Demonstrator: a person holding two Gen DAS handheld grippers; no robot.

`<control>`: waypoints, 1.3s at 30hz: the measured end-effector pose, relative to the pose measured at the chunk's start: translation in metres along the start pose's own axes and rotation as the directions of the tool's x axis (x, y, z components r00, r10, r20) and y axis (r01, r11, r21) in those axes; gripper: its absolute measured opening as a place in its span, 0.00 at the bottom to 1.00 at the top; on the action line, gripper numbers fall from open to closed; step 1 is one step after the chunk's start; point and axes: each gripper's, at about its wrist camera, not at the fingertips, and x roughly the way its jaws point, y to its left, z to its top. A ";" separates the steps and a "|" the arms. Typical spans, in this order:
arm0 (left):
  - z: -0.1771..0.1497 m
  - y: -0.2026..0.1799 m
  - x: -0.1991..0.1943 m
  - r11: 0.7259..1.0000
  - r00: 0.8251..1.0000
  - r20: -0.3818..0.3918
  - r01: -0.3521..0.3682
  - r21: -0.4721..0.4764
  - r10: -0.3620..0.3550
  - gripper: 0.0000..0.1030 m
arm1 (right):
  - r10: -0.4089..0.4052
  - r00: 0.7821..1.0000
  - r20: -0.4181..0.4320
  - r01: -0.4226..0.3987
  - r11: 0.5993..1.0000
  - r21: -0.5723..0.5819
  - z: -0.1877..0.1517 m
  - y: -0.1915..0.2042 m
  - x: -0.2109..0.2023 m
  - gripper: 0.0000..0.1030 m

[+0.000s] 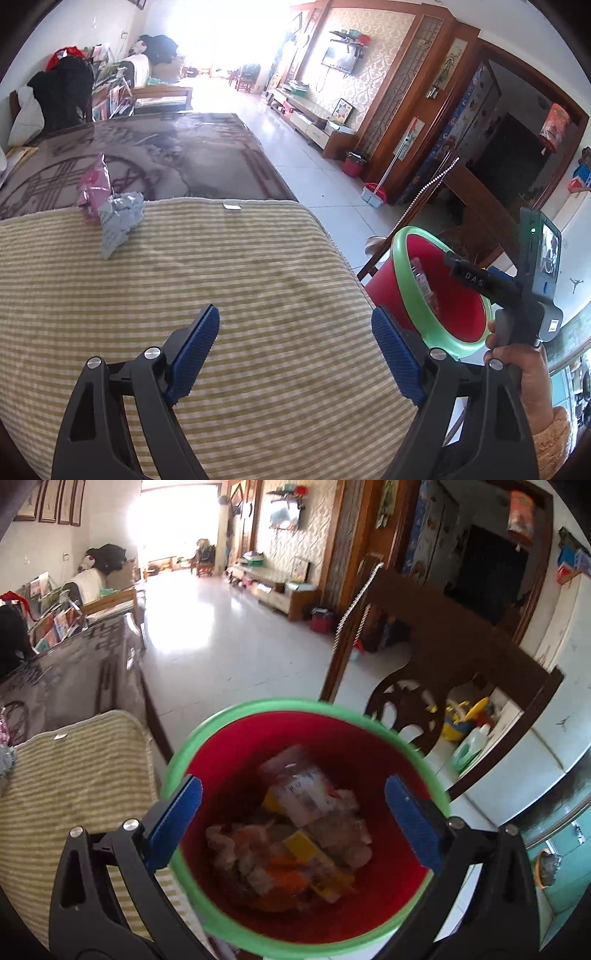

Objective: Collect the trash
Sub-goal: 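Grasp the grey foil wrapper with the right tool while the left tool grasps the pink wrapper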

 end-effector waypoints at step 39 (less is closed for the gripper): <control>0.005 0.205 -0.081 0.913 0.915 0.161 -0.326 -0.244 0.370 0.79 | 0.705 0.576 -0.415 -0.772 0.636 0.010 -0.008 0.388 0.041 0.44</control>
